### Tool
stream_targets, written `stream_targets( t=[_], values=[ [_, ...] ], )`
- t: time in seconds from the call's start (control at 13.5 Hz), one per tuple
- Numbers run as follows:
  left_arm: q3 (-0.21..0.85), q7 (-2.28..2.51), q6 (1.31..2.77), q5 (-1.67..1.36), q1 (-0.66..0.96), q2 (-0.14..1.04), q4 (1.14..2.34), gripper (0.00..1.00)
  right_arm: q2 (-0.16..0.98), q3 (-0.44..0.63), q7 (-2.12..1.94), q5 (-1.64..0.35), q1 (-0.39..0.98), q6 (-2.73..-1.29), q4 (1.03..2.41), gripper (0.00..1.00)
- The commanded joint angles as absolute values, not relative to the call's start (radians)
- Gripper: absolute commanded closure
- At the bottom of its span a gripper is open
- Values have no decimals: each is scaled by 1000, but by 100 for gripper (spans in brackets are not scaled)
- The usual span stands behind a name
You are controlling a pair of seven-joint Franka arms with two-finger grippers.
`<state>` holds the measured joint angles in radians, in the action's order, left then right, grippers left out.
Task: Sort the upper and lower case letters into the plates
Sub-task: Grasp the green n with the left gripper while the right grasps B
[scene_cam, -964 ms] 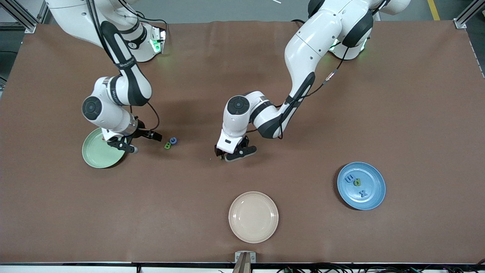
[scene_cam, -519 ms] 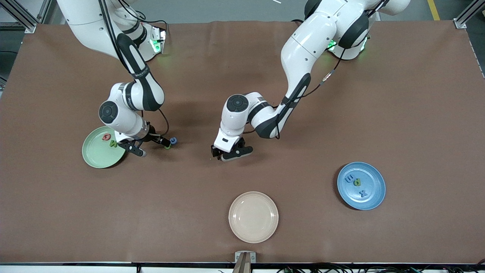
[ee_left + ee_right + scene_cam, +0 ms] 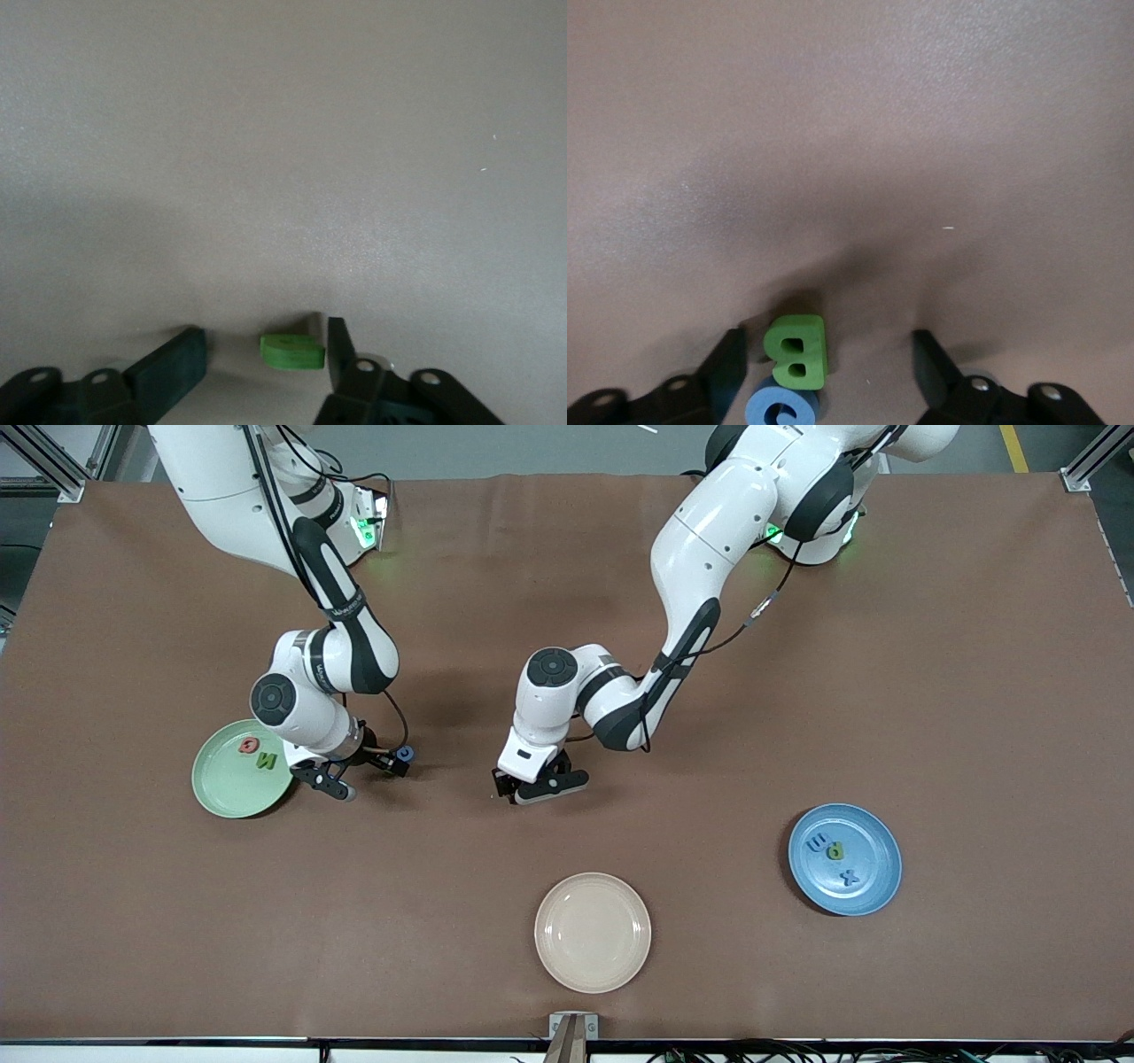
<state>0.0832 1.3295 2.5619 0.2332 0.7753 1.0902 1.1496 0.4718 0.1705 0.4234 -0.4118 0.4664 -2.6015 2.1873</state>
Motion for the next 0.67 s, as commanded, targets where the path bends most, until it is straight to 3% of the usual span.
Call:
stream_targets(
  t=[0.0,0.3,0.59],
  values=[
    [63,1336,2574,235,788,1112,1117,45,491,179,434,-431,494,-2602,2180,50],
    [63,1335,2574,235,787,1112,1118,56,491,179,434,-430,494,-2600,2180,82],
    [66,1336,2571,235,788,1108,1126,57,445,221,379,-416,473,-2536,2180,90]
  ],
)
